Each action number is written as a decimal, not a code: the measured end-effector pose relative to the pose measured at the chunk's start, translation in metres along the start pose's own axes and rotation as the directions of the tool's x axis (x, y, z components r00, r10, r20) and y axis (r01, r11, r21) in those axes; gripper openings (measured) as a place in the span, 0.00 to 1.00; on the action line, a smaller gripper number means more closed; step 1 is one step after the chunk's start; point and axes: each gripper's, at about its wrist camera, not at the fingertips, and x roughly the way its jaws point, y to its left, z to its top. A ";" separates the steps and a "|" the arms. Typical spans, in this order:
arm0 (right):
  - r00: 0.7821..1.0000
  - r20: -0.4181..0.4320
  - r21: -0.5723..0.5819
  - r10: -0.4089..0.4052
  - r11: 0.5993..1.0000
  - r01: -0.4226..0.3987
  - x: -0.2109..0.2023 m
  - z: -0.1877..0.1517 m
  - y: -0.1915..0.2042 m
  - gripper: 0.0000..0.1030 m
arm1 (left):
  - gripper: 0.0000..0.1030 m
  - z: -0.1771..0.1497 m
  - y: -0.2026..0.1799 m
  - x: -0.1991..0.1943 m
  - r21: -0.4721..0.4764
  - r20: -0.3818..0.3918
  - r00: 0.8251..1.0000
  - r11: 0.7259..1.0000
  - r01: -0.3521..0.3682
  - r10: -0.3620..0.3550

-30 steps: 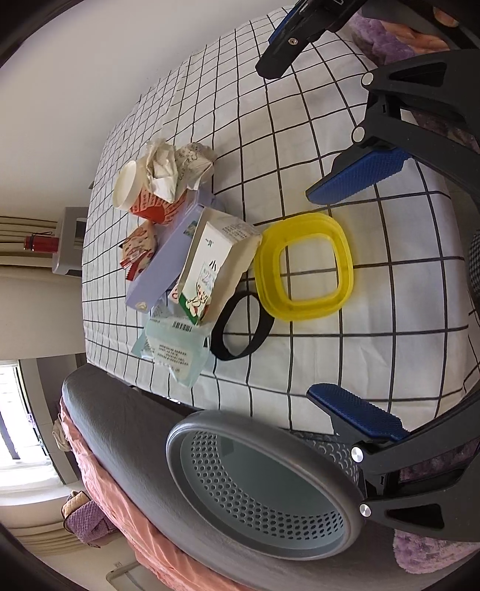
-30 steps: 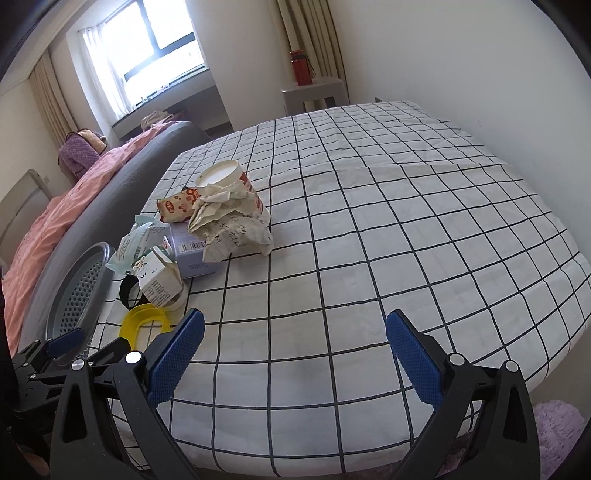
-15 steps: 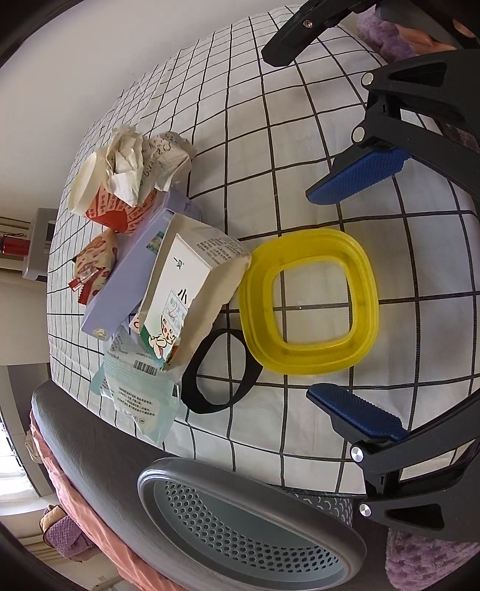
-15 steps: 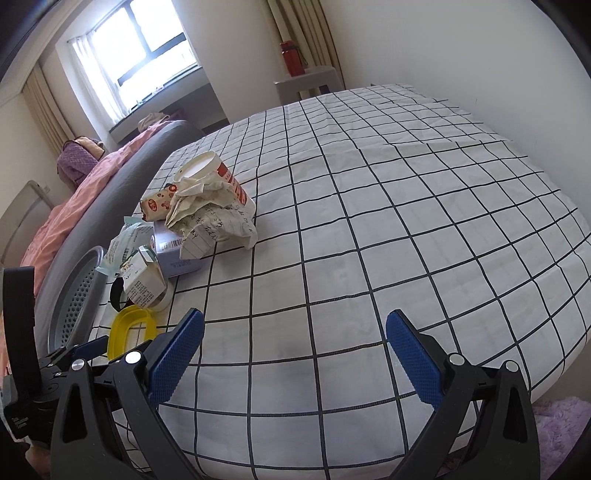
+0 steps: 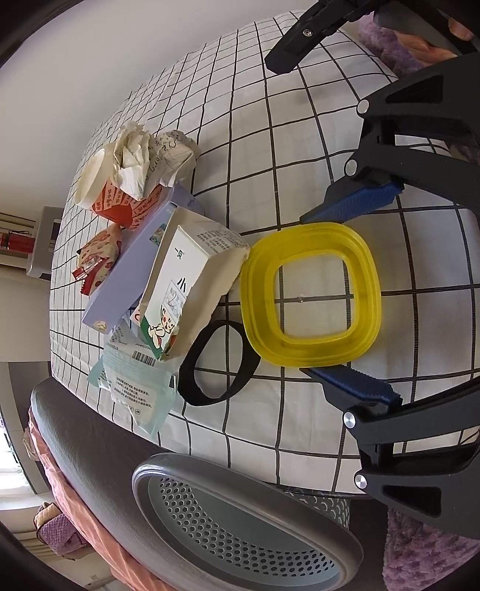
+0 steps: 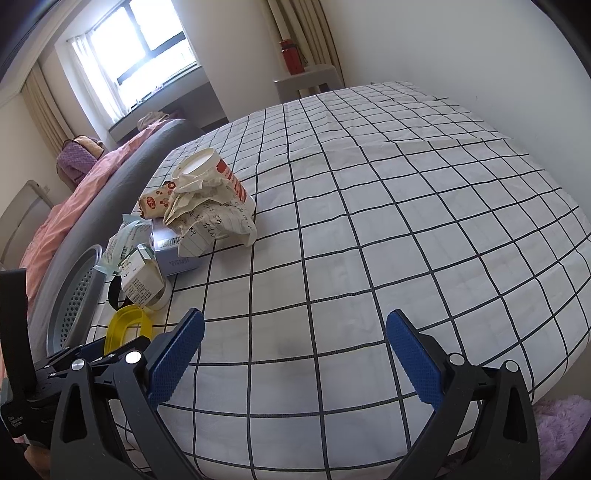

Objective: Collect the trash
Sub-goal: 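Lift the yellow lid with the left gripper while the right gripper grasps crumpled paper, then carry lid and paper over the basket and open both grippers to drop them, then withdraw both grippers from the basket back toward the bed, then grasp the white-green milk carton with the right gripper and lift it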

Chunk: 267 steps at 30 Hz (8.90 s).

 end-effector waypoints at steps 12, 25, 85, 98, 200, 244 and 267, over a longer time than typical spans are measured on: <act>1.000 -0.028 -0.044 -0.005 0.999 0.004 0.009 -0.004 0.016 0.94 | 0.67 -0.020 0.016 -0.036 0.023 0.054 0.998 0.999 -0.022 0.021; 1.000 -0.013 -0.125 0.018 0.992 -0.020 0.009 0.007 0.048 0.94 | 0.67 -0.016 0.045 -0.074 -0.013 0.184 0.981 0.998 -0.059 0.060; 0.989 -0.038 -0.301 0.144 0.942 -0.149 -0.013 0.003 0.145 0.63 | 0.67 -0.017 0.122 -0.100 -0.122 0.300 0.938 0.982 -0.143 0.174; 0.948 -0.131 -0.446 0.290 0.837 -0.317 0.028 0.004 0.273 0.63 | 0.67 -0.003 0.222 -0.090 -0.216 0.280 0.909 0.943 -0.254 0.309; 0.970 -0.128 -0.395 0.207 0.887 -0.241 0.025 -0.003 0.230 0.76 | 0.75 -0.015 0.242 -0.068 -0.290 0.211 0.920 0.920 -0.263 0.330; 0.982 -0.178 -0.427 0.060 0.894 -0.132 0.086 -0.006 0.185 0.54 | 0.75 -0.012 0.150 -0.074 -0.231 0.195 0.941 0.946 -0.229 0.276; 0.987 -0.093 -0.290 0.132 0.945 -0.154 0.016 0.006 0.127 0.42 | 0.75 -0.005 0.098 -0.061 -0.119 0.182 0.968 0.981 -0.152 0.172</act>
